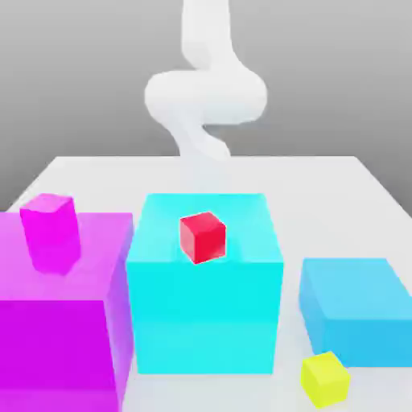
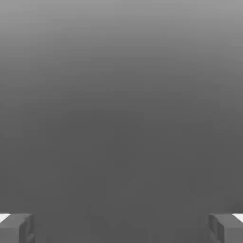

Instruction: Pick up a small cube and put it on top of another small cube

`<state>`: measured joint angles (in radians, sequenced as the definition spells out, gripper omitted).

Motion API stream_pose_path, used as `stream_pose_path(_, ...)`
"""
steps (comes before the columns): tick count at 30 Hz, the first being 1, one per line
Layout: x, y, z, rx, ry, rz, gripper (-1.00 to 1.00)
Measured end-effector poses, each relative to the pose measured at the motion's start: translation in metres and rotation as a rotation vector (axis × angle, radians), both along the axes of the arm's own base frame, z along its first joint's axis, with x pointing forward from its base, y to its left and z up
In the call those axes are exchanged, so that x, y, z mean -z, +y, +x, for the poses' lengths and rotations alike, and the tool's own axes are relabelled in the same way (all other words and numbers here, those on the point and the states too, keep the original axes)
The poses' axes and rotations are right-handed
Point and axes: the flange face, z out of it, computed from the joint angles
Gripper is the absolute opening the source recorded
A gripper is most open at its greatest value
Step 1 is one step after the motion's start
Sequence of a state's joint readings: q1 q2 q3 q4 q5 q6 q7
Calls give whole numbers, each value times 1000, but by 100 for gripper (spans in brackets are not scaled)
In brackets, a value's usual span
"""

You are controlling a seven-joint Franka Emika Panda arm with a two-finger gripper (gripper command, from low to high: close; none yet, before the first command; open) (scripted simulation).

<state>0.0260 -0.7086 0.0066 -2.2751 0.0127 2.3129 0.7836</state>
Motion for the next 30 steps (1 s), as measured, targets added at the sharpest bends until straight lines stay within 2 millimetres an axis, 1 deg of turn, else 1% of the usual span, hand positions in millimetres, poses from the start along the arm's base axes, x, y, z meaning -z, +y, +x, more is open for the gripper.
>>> stream_pose_path(4,36,27,49,-71,88,-10,0)
stream_pose_path(8,78,58,91,-139,172,-25,0)
stream_pose_path(12,127,94,126,-207,255,-45,0)
stream_pose_path(16,181,133,153,-275,337,-70,0)
stream_pose_path(20,241,180,169,-353,418,-102,0)
stream_pose_path(24,306,214,180,-409,499,-135,0)
stream_pose_path(27,357,242,182,-455,558,-164,0)
stream_pose_path(30,409,269,177,-502,617,-196,0)
